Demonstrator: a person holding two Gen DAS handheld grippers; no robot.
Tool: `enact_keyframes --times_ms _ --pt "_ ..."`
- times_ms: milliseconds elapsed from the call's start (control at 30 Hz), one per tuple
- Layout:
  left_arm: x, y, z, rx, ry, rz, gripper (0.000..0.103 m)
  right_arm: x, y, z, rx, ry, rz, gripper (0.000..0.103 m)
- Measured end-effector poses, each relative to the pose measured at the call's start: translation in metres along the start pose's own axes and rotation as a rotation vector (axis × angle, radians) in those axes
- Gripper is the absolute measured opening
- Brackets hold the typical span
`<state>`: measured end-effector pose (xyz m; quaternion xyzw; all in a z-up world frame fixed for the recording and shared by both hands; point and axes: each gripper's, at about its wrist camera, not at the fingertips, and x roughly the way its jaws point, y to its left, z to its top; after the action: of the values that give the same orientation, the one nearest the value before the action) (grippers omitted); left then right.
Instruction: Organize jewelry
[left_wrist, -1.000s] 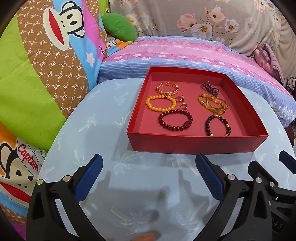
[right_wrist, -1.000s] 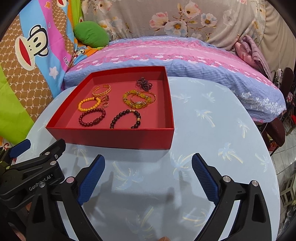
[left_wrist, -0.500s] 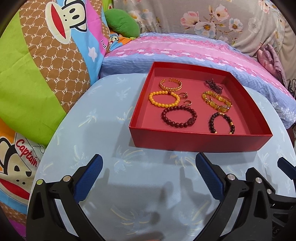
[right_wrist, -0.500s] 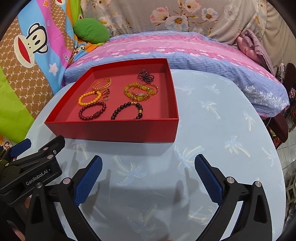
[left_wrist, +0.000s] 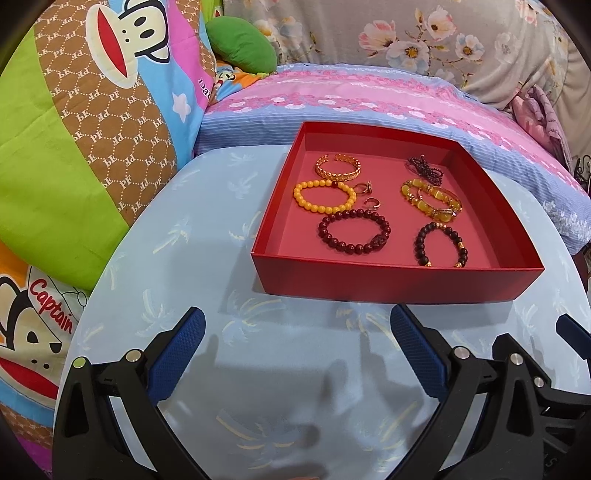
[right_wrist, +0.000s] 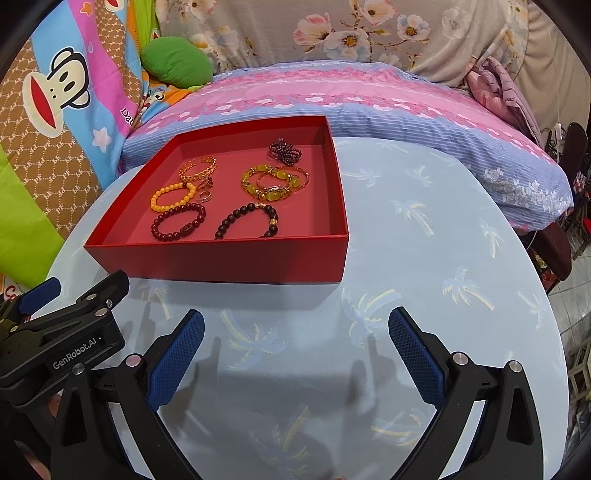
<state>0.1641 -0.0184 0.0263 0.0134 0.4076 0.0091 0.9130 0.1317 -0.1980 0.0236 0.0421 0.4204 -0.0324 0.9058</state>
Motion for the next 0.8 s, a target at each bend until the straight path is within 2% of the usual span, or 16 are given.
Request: enact_keyframes --times_ms 800 --pt "-0.0035 -0.0028 0.0028 0.011 -0.013 0.006 0.096 -0.005 -0.0015 0.0052 0.006 -0.013 -0.015 0.096"
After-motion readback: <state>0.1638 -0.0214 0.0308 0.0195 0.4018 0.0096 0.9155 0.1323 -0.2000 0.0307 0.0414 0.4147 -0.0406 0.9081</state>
